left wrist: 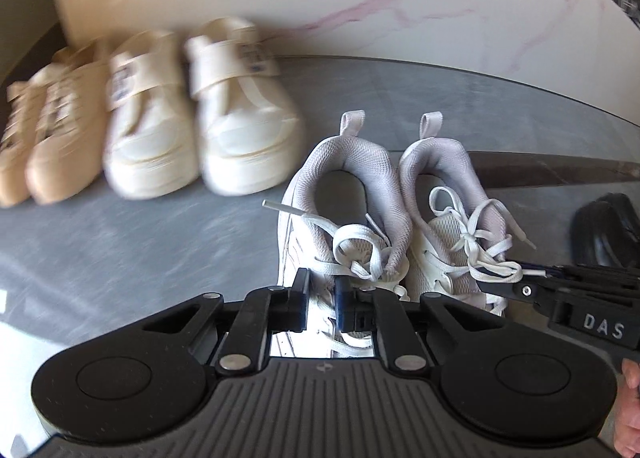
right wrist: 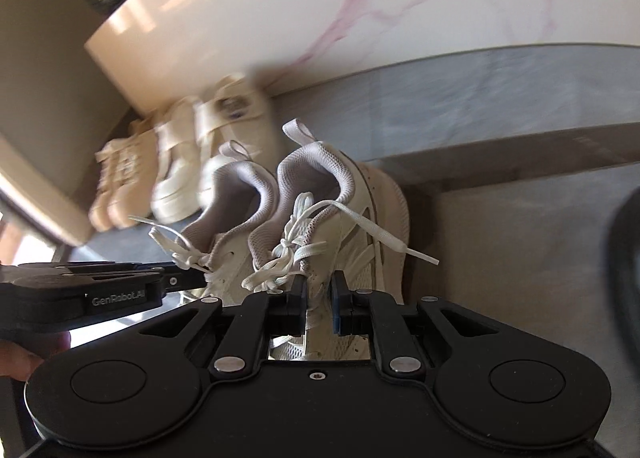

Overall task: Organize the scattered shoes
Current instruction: 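Grasp the white chunky sneakers at the heels, one with each gripper, then carry the white sneakers in front of the cream velcro pair and open both grippers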

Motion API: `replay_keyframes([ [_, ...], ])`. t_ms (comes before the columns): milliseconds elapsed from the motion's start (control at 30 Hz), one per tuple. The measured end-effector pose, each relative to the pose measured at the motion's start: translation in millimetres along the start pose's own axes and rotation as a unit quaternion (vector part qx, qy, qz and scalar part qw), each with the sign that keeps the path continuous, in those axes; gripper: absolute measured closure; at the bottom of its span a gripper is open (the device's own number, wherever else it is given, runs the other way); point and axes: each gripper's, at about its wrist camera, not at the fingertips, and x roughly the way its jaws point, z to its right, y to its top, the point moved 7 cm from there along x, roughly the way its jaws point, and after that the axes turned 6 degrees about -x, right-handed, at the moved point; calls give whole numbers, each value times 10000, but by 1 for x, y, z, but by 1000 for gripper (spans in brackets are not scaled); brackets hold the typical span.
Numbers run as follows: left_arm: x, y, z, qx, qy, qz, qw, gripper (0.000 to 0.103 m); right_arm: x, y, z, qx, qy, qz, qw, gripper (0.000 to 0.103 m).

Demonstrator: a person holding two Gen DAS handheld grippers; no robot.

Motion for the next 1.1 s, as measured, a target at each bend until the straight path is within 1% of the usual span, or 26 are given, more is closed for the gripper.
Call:
replay_keyframes([
  [67,-7,-1,-22,-151,146,6,9998,96,8,-2,-17,-59,194,-113,9997,92],
  [233,-21,-8,-62,-355,431,-5,9984,96,26,-5,-52,-298,604,-338,9972,92],
  [367,-30,-15,-88,-458,609,-16,9971,96,34,-8,-81,-581,804,-440,9941,91],
  [533,-37,-16,-120,-722,729,90,9947,96,56,-8,-104,-645,1020,-527,9913,91],
  [733,-33,0,-136,-775,708,224,9942,96,82,2,-115,-581,1006,-491,9920,91],
  [833,-31,3,-139,-828,682,230,9940,96,81,1,-125,-545,955,-480,9928,91],
  [933,-29,3,-139,-889,608,212,9940,96,69,0,-111,-441,825,-488,9944,91],
  [1000,-27,3,-139,-928,553,186,9940,95,71,0,-106,-320,807,-460,9952,91],
  [1100,-22,2,-141,-950,512,51,9941,92,61,-3,-105,-275,787,-470,9954,89],
])
